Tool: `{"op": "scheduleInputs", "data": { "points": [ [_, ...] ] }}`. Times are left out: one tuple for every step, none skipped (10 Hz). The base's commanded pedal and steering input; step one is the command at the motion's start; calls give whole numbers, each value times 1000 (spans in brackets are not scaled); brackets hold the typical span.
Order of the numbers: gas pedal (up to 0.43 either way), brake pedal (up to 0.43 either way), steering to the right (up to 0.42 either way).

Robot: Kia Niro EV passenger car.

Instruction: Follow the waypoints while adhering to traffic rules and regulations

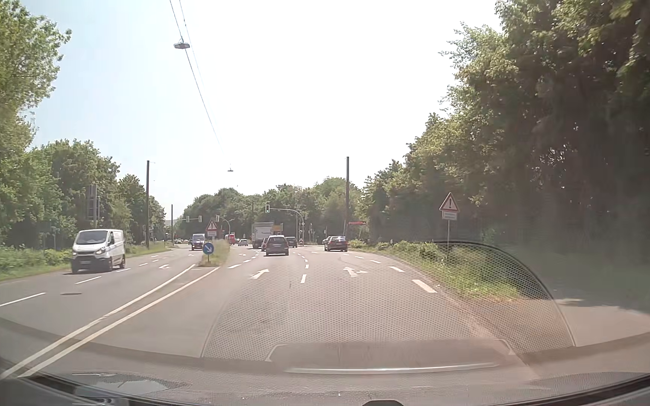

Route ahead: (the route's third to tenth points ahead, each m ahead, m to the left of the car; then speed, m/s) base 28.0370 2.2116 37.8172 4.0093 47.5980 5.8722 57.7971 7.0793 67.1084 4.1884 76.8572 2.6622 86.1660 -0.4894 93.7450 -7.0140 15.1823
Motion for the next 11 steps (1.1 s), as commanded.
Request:
{"op": "scheduleInputs", "data": {
  "points": [
    [47,0,30],
    [28,0,29],
    [20,0,24],
    [20,0,20],
    [0,0,16],
    [0,0,12],
    [0,0,7],
    [0,0,2],
    [0,0,-3],
    [0,0,-6],
    [0,0,-9]
  ]
}}
